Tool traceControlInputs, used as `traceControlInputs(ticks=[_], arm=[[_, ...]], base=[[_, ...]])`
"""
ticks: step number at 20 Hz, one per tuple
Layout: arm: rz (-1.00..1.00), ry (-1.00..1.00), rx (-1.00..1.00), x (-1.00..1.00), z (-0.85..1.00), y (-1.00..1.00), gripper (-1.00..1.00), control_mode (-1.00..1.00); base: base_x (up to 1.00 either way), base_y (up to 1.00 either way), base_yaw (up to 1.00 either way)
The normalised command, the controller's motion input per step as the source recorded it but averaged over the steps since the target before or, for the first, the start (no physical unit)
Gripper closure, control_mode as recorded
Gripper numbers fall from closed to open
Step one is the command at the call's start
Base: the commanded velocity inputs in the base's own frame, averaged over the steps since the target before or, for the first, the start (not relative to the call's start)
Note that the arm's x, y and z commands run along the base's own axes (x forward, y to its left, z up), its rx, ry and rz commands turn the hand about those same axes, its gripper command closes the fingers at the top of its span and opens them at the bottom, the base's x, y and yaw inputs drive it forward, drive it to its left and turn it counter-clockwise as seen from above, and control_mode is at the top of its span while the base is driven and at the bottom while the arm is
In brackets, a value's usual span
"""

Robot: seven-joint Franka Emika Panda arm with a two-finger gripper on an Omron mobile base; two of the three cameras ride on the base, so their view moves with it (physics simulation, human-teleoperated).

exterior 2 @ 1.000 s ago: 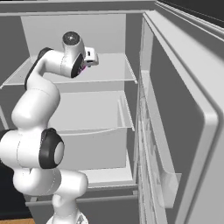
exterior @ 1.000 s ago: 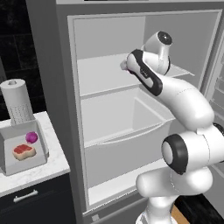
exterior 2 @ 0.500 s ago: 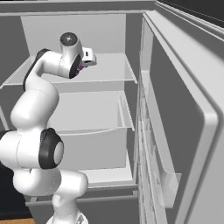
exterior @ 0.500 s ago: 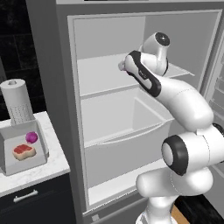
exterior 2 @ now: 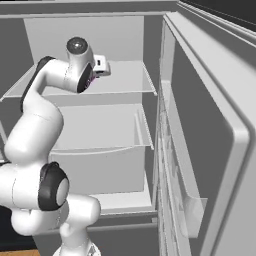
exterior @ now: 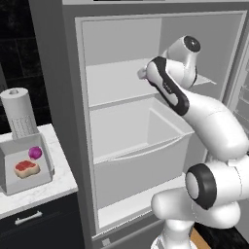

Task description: Place one onion and one steak in each tupperware on the nearby counter, to pack two identical lunches.

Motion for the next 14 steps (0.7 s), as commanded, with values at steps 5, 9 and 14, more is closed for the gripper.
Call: traceControlInputs(ticks=[5,9,14], arm=[[0.0,-0.12,0.04,-1.0,0.01,-0.38,1.0,-1.0],[0.0,0.07,0.0,-1.0,0.04,-0.02,1.0,-1.0],[0.0,0.2,-0.01,-1.0,0.1,0.0,1.0,-1.0]], base=[[0.0,0.0,0.0],[0.0,0.0,0.0],[0.0,0.0,0.0]])
